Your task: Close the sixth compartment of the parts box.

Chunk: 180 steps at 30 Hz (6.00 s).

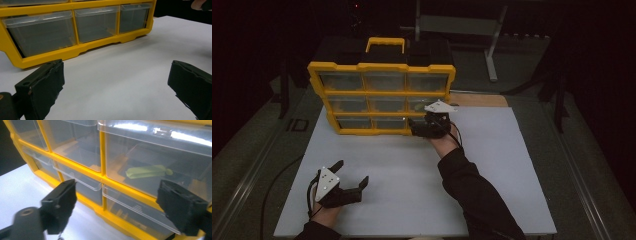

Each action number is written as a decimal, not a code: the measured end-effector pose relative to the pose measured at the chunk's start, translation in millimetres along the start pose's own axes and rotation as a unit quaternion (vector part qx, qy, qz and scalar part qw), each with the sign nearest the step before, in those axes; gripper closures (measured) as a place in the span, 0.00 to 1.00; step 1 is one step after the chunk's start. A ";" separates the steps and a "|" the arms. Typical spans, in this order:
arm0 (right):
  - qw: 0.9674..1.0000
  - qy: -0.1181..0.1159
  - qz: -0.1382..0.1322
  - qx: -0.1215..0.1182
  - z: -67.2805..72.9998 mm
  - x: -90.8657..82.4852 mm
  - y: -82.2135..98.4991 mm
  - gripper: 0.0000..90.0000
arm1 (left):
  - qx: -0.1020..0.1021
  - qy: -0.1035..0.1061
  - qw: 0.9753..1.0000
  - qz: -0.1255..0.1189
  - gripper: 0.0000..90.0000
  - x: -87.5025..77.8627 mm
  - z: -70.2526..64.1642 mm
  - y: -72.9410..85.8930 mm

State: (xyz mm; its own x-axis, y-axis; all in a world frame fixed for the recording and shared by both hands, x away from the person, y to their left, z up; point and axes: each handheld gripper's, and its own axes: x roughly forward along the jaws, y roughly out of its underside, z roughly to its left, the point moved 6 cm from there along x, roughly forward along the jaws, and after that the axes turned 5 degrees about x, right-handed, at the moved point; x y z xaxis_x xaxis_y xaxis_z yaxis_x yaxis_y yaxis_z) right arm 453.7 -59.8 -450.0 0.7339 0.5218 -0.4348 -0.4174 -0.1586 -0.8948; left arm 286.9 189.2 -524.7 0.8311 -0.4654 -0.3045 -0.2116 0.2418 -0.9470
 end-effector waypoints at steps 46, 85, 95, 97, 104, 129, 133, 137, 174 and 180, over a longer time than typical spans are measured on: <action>0.987 -0.136 -0.015 -0.089 19.6 -11.8 -4.1 0.13 | -0.003 -0.004 1.000 0.001 0.02 -3.9 1.1 1.9; 0.978 -0.179 -0.026 -0.101 19.8 -69.6 -12.8 0.13 | -0.001 -0.005 1.000 -0.001 0.02 -4.8 1.4 0.8; 0.975 -0.187 -0.032 -0.113 16.1 -87.3 -3.6 0.13 | 0.001 -0.005 1.000 -0.002 0.02 -5.3 1.6 0.5; 0.974 -0.190 -0.035 -0.114 14.9 -91.2 -1.0 0.13 | 0.002 -0.004 1.000 -0.002 0.02 -5.5 1.6 0.4; 0.973 -0.192 -0.045 -0.124 8.0 -106.1 6.2 0.13 | 0.002 -0.004 1.000 -0.002 0.02 -5.3 1.5 0.5; 0.967 -0.235 -0.011 -0.103 -24.3 -133.9 75.6 0.13 | 0.003 -0.004 1.000 0.000 0.02 -4.7 0.6 0.8; 0.966 -0.237 -0.012 -0.101 -30.3 -136.3 87.3 0.13 | 0.003 -0.004 1.000 0.001 0.02 -4.6 0.7 1.0; 0.968 -0.233 -0.010 -0.095 -37.5 -138.6 98.2 0.13 | 0.003 -0.003 1.000 0.001 0.02 -4.5 0.2 0.9; 0.990 -0.120 0.022 -0.073 -88.9 -174.2 155.7 0.13 | 0.004 0.000 1.000 0.003 0.02 -3.0 -0.9 1.5; 0.990 -0.123 0.013 -0.065 -89.2 -174.8 155.1 0.13 | 0.005 -0.001 1.000 0.003 0.02 -2.6 -0.8 1.3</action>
State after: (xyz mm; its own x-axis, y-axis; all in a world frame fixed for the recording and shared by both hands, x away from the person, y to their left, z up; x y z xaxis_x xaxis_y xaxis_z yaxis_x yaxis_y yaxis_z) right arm 308.5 -250.4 -521.8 0.5641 0.7024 -0.4340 -0.3495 -0.2731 -0.8963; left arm 284.0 190.1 -525.2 0.8307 -0.4619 -0.3108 -0.2124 0.2532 -0.9438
